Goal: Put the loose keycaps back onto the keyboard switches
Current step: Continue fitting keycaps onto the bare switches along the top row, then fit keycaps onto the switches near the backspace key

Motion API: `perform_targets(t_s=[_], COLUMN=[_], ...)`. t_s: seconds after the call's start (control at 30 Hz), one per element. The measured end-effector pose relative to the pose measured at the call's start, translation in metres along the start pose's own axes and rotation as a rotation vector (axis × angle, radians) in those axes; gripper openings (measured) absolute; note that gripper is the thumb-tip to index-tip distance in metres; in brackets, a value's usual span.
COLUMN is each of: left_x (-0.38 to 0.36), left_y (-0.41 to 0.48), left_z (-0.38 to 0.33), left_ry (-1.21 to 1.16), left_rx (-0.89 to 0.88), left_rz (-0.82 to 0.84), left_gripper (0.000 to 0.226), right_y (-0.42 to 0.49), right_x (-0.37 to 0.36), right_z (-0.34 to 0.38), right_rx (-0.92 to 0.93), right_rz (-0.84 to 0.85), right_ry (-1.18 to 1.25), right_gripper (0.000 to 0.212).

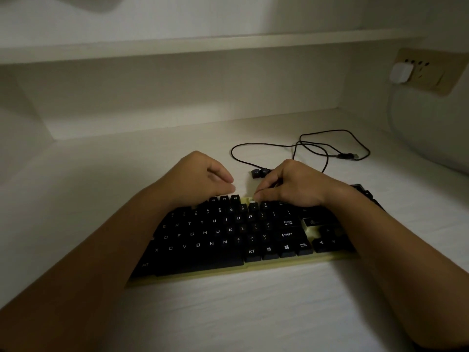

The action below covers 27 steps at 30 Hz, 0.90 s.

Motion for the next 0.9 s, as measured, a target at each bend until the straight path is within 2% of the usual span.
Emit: perform_targets(t_s=[0.1,0.17,0.33,0.47,0.7,0.9], left_x=[-0.001,-0.009,-0.043,-0.062,-0.075,-0.067], left_y=[0.008,0.015,0.039,0.058,0.073,0.069], left_z=[-0.002,-0.008,-0.028,-0.035,-0.033,-0.029], left_ry=[0.001,0.053,0.347,0.476,0.525,0.45], left_rx=[-0.013,-0.034,-0.136,-0.188,-0.203,-0.193], left_rz=[-0.09,-0.09,-0.003,0.015,-0.008,-0.043], left_gripper=[0.01,0.013,0.038,0.051,0.049,0.041], right_y=[0.0,-0.001,-0.001,-0.002,0.001,0.0], right_x=[0.008,0.016,0.034,0.043,0.037,0.028], right_z=[-0.004,-0.009,-0.017,-0.018,-0.02,-0.017], right_rx=[0.001,-0.003,-0.005,0.015,0.055,0.068], right_rz=[-0.035,-0.071,-0.172,-0.256,-0.255,-0.19], right_ry=[-0.012,-0.022,0.028,0.007,-0.043,-0.087], right_gripper=[0.01,0.009,0.011,0.011,0.012,0.01])
Point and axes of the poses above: each hand's wrist, its own y-axis towards the middle knuckle, its own x-axis out of the back of the hand, z = x × y, the point moved 2 cm from there along y, towards the middle knuckle, and after that the axes turned 11 degrees about -z, right-handed, at the moved point
